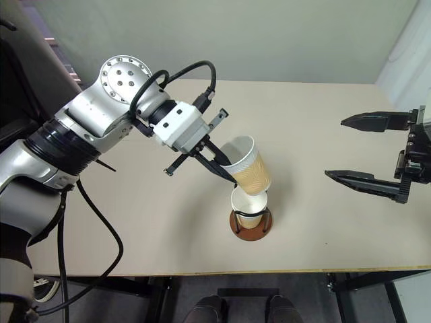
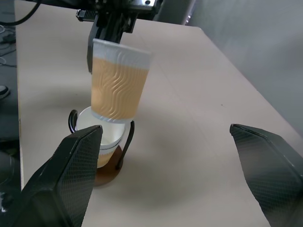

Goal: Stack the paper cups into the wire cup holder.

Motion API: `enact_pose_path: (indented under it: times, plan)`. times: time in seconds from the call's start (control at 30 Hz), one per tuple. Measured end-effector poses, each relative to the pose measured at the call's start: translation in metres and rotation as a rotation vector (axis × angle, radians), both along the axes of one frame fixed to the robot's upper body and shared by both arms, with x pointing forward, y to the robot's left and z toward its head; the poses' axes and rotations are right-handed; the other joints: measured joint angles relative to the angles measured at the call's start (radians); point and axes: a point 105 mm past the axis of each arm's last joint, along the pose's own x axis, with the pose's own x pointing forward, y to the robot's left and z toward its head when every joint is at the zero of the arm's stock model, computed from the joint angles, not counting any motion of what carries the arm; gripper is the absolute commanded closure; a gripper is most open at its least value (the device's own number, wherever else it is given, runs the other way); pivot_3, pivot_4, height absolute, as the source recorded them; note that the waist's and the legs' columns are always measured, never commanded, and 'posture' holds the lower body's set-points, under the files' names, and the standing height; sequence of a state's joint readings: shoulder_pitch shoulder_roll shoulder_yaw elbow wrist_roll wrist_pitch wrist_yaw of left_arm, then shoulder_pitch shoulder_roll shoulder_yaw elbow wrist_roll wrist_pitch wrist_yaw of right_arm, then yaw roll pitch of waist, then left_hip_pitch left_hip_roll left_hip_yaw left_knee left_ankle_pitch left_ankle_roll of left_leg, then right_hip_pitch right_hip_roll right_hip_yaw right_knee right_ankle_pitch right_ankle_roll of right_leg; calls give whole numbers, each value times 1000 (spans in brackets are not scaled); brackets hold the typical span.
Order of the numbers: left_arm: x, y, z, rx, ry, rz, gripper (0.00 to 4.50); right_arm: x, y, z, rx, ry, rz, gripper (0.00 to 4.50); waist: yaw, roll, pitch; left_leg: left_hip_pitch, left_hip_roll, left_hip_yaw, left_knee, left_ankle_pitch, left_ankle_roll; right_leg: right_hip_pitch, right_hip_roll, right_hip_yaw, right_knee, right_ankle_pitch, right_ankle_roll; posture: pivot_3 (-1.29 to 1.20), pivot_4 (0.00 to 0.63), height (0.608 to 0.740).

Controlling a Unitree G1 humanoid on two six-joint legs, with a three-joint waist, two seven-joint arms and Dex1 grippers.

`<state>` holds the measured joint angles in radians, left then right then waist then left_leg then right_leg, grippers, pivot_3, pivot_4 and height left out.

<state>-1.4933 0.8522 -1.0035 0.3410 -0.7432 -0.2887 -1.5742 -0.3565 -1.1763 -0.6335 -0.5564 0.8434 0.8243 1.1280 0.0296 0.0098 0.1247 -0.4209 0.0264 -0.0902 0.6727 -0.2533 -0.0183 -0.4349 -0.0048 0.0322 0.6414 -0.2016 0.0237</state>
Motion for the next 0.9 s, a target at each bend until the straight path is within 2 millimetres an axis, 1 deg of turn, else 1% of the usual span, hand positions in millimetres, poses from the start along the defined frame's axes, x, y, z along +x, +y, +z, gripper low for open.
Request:
enact_pose_path:
  times: [0.1, 0.2, 0.33, 0.43, 0.5, 0.7, 0.8, 0.87, 0.9]
  plan:
    - [1, 2, -13, 45, -4, -19, 4430, -3, 0, 0, -5, -4, -15, 0, 2, 0, 0, 0, -2, -1, 2, -1, 2, 1, -1, 0, 0, -1, 2, 0, 150, 740]
    - [2, 4, -20, 75, -36, -44, 4430, -5, -3, -2, -1, 0, -36, 0, 2, 0, 0, -1, -4, -2, 3, -3, 4, 2, -3, 0, 1, -3, 4, 0, 150, 740]
    - [13, 3, -29, 123, -95, -41, 4430, -5, -3, -4, 2, 6, -45, 0, 4, 0, 0, -1, -7, -2, 6, -4, 6, 4, -4, 1, 1, -4, 7, 0, 150, 740]
    - [18, -1, -33, 142, -110, -38, 3861, -5, -2, -4, 1, 5, -45, 0, 4, 0, 0, -2, -8, -2, 8, -7, 8, 4, -5, 1, 1, -5, 8, 0, 150, 740]
    - [16, -2, -33, 142, -112, -47, 3271, -5, -2, -4, 2, 3, -45, 0, 4, 0, 0, -2, -9, -2, 9, -7, 8, 4, -6, 1, 1, -6, 10, 0, 150, 740]
    - [12, -4, -35, 143, -106, -69, 1151, -6, 0, -5, 3, 7, -42, 0, 6, 0, 0, -3, -11, -2, 9, -7, 4, 4, -8, 1, 0, -8, 13, 0, 150, 740]
    - [10, -5, -33, 128, -99, -72, 105, -9, 3, -6, 9, 22, -14, 0, 6, 0, 0, -3, -13, -2, 9, -7, 4, 4, -9, 1, 0, -8, 14, 0, 150, 740]
    - [9, -11, -27, 68, -91, -74, 105, -9, 7, -10, 5, 39, 4, 0, 7, 0, 0, -3, -13, -2, 10, -7, 4, 5, -10, 0, 0, -9, 14, 0, 150, 740]
    - [9, -15, -20, 26, -79, -67, 105, -9, 8, -12, 3, 48, 10, 0, 7, 0, 0, -4, -14, -2, 10, -7, 4, 5, -10, 0, 0, -9, 15, 0, 150, 740]
